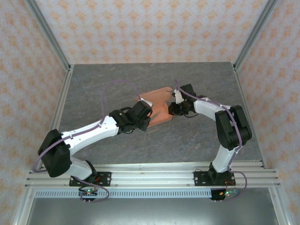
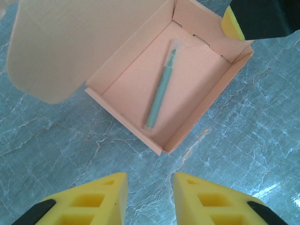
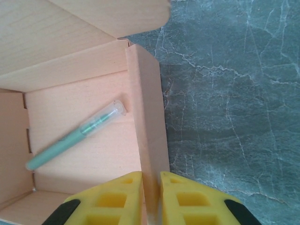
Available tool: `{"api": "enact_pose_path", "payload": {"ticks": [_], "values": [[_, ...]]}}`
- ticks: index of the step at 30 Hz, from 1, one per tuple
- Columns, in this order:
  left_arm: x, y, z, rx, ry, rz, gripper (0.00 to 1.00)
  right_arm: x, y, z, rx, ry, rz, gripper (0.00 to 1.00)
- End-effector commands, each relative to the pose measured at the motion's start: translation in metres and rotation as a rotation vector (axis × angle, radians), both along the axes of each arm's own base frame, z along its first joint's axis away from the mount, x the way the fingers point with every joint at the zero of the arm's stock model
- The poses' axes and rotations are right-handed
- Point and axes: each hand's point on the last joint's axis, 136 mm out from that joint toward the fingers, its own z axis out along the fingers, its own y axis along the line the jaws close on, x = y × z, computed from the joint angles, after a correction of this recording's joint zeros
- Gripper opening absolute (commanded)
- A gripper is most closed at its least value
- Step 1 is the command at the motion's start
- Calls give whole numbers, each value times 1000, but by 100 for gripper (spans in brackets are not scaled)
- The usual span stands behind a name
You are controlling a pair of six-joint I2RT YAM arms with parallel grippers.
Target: Fold the paper box
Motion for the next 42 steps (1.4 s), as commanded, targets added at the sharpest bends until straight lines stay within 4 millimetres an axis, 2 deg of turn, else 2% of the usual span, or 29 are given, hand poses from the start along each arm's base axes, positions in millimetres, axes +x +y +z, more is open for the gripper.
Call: {"api": "enact_pose_path", "payload": {"ticks": [1, 19, 29, 42], "values": [[1, 6, 7, -10, -18, 15, 32, 0, -10, 0, -119, -31, -10, 15], [-1, 15, 2, -6, -16, 35, 32, -2, -24, -5, -539, -93, -96, 13], [-3, 20, 2, -6, -18, 41, 32, -2, -33, -13, -666, -88, -115, 13], [-2, 18, -1, -12, -8, 41, 32, -1, -42, -13, -773, -101, -122, 13]]}}
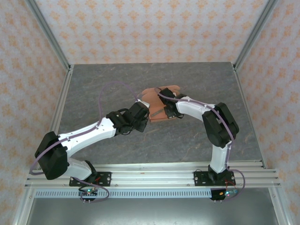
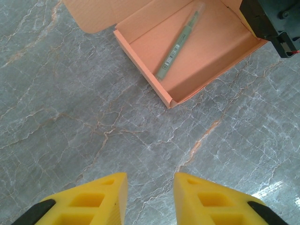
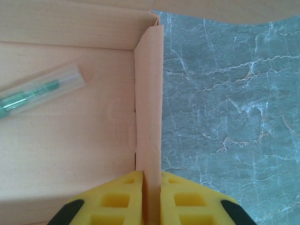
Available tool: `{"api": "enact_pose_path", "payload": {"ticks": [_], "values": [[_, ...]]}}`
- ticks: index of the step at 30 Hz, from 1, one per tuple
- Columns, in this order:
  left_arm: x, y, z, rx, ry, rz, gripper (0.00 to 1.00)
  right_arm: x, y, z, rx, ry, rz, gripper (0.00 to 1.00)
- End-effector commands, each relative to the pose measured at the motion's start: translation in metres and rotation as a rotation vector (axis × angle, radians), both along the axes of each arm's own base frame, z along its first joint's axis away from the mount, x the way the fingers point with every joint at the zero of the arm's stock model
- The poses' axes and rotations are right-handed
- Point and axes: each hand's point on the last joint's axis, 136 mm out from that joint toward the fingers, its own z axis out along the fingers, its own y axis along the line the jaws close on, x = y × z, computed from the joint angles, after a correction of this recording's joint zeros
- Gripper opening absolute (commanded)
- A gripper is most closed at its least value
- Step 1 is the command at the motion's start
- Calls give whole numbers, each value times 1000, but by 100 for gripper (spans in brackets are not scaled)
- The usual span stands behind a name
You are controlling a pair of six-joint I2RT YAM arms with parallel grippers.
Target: Fold the paper box
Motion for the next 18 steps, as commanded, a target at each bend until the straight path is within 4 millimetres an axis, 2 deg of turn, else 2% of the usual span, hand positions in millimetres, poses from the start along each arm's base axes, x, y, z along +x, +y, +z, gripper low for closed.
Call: {"api": "enact_pose_path", "payload": {"ticks": [1, 4, 11, 18], "values": [[2, 5, 3, -11, -8, 24, 32, -4, -12, -2, -80, 19, -16, 13], [2, 5, 3, -11, -6, 25, 32, -3, -8, 1, -52, 11, -18, 14], [2, 6, 2, -7, -7, 26, 32, -1, 3, 12, 27, -8, -21, 23], [4, 6, 4, -10, -11, 29, 32, 1, 4, 22, 45, -33, -34, 34]]}}
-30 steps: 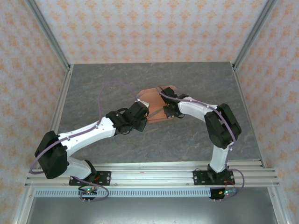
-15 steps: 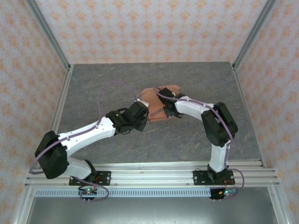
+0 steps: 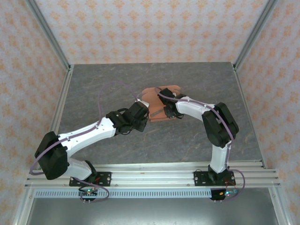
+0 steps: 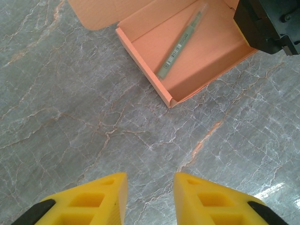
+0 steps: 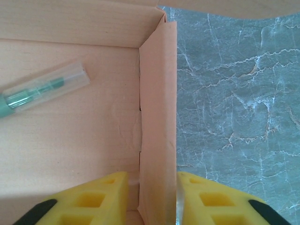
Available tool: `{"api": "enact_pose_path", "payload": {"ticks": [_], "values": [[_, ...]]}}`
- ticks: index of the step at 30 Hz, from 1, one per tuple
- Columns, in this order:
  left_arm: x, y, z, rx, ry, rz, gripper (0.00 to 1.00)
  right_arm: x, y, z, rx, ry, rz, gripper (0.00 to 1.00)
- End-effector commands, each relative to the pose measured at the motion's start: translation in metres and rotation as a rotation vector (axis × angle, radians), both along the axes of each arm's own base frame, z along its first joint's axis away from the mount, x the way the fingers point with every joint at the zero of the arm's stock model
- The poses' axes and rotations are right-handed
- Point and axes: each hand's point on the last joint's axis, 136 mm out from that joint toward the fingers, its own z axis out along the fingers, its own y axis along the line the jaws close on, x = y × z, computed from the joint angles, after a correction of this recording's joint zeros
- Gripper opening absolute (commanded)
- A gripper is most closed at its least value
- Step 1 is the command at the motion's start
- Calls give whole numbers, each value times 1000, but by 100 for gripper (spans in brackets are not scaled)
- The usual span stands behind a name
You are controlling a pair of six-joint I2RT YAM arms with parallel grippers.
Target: Fold the paper box
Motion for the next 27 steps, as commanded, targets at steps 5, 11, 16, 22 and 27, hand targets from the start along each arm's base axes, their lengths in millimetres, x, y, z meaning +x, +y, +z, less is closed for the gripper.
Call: {"api": "enact_pose_path", "payload": {"ticks": [5, 11, 16, 22, 27], "values": [[4, 4, 7, -10, -15, 22, 32, 7, 2, 28, 32, -56, -27, 41], [6, 6, 12, -24, -29, 38, 32, 11, 13, 48, 164, -96, -41, 49], [11, 12, 25, -73, -63, 74, 32, 5, 20, 74, 294, -139, -43, 55], [27, 28, 29, -198, -60, 189, 35, -3, 7, 106, 454, -163, -13, 58], [47, 36, 31, -331, -64, 215, 43, 9, -7, 121, 501, -186, 93, 61]]}}
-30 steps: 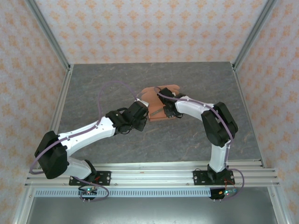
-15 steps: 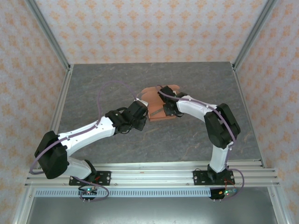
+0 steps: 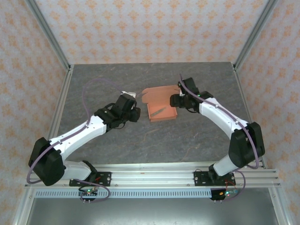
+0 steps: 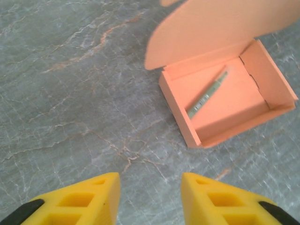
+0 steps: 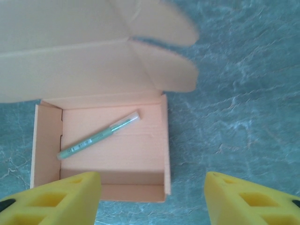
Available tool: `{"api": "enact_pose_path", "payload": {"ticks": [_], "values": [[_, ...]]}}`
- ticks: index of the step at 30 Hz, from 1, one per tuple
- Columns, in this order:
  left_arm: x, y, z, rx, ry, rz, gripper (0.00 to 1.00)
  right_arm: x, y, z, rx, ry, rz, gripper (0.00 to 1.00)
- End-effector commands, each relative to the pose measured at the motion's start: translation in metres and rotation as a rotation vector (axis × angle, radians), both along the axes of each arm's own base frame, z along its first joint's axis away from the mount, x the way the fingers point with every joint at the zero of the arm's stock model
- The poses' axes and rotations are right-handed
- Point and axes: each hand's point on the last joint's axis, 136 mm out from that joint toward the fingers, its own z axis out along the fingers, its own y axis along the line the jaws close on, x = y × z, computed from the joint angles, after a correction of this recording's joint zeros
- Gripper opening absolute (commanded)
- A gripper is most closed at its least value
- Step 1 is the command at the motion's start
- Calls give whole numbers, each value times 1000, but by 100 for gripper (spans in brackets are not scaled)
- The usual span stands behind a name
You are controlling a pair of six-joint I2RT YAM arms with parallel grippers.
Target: Fold the paper box
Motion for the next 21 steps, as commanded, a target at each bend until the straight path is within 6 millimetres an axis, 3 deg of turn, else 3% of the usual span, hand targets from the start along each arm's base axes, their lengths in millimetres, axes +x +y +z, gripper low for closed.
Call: {"api": "enact_pose_path", "payload": {"ticks": [1, 8, 12, 21], "values": [[13, -6, 12, -126, -50, -16, 46, 8, 3, 8, 55, -50, 116, 62], [46, -8, 20, -160, -185, -145, 61, 50, -9, 16, 168, -150, 217, 63], [58, -3, 15, -115, -231, -215, 67, 54, -8, 9, 114, -183, 360, 64], [73, -1, -2, -62, -271, -351, 67, 60, -16, -4, -5, -342, 573, 63]]}}
